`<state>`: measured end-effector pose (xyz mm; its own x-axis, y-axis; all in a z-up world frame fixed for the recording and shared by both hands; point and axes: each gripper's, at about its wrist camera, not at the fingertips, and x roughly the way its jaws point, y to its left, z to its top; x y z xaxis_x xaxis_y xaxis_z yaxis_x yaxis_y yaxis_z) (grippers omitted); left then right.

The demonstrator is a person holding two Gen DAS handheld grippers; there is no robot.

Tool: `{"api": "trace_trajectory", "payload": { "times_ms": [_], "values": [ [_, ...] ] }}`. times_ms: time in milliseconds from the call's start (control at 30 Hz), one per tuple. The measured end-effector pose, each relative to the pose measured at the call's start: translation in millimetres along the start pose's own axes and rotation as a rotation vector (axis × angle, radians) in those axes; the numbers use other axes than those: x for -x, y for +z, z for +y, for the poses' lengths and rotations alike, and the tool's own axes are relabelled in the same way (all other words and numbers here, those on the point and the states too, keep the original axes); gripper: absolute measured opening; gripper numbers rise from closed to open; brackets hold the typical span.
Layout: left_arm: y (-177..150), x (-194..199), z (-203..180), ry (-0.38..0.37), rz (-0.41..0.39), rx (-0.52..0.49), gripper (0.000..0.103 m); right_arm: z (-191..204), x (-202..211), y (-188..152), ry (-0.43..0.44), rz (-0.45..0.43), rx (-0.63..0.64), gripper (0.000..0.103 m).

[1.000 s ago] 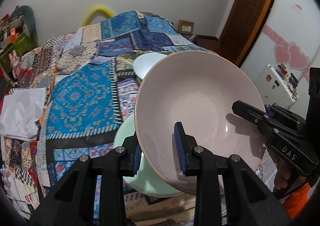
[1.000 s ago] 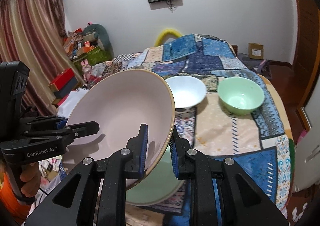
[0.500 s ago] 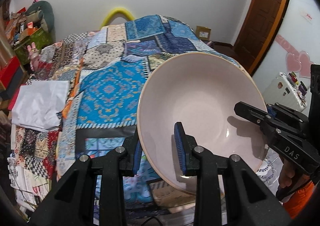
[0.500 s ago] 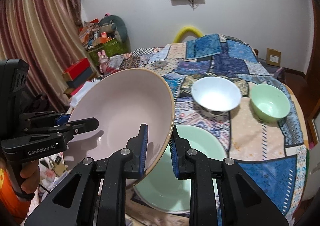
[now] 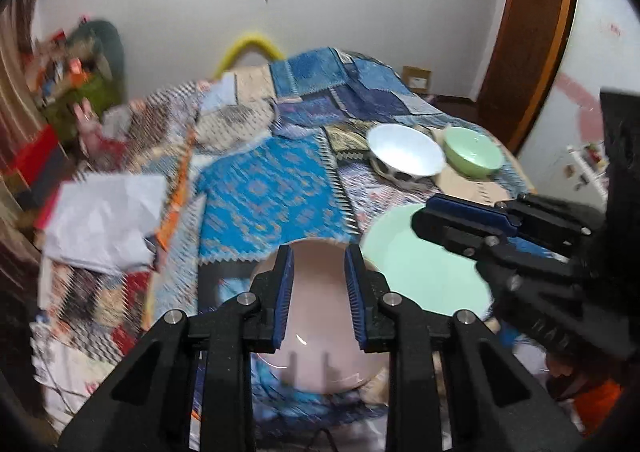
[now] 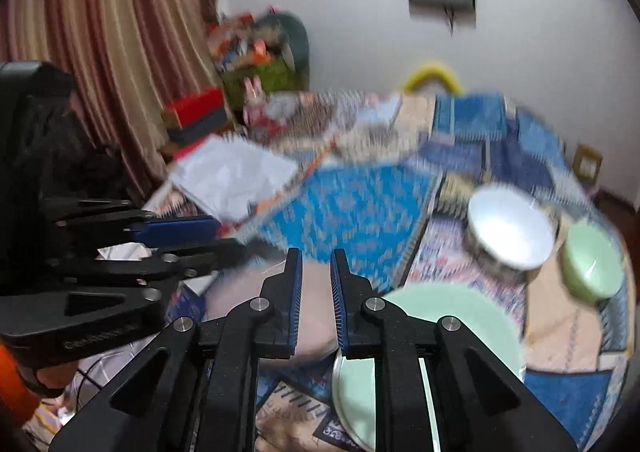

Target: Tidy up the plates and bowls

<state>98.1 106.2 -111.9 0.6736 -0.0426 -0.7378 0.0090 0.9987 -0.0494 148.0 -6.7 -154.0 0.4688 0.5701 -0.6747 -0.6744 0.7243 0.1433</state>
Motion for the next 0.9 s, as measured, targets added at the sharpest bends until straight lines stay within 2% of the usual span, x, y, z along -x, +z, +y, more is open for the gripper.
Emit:
{"api": "trace_trajectory", "payload": {
  "times_ms": [167,267,500,600,733,800,900],
  "values": [
    [-24.2,-42.7,41.4,0.056,0.113,0.11,0.026,-19.7,-30.4,-22.5,0.041,0.082,-0.077,0.013],
    [-37.2,-58.5,60.5,0.04,0.163,0.173,0.026,-26.8,-30.3,-21.1,0.033,0.087,-0.086,0.013],
    [-44.4,-58.1,80.3,0.028,0.154,0.226,0.027,-34.5,-32.3,-16.1,0.023,0.095,-0.089,0.013],
    [-47.1,-60.4,87.6,0.032,0.168,0.246,0.031,-33.9,-38.0,-18.3,0.037,0.113,-0.094,0.013],
    [-50.3,-64.9,93.4,0.047,0.189,0.254,0.034,-29.4,-44.5,-21.4,0.053,0.14,-0.089,0.023],
    [-52.8,-64.6,96.3,0.05,0.19,0.258,0.045,-28.3,-47.1,-22.9,0.047,0.146,-0.085,0.026],
    [-58.4,-65.0,98.8,0.053,0.191,0.26,0.049,-29.3,-53.3,-26.2,0.05,0.166,-0.09,0.027]
  ]
}}
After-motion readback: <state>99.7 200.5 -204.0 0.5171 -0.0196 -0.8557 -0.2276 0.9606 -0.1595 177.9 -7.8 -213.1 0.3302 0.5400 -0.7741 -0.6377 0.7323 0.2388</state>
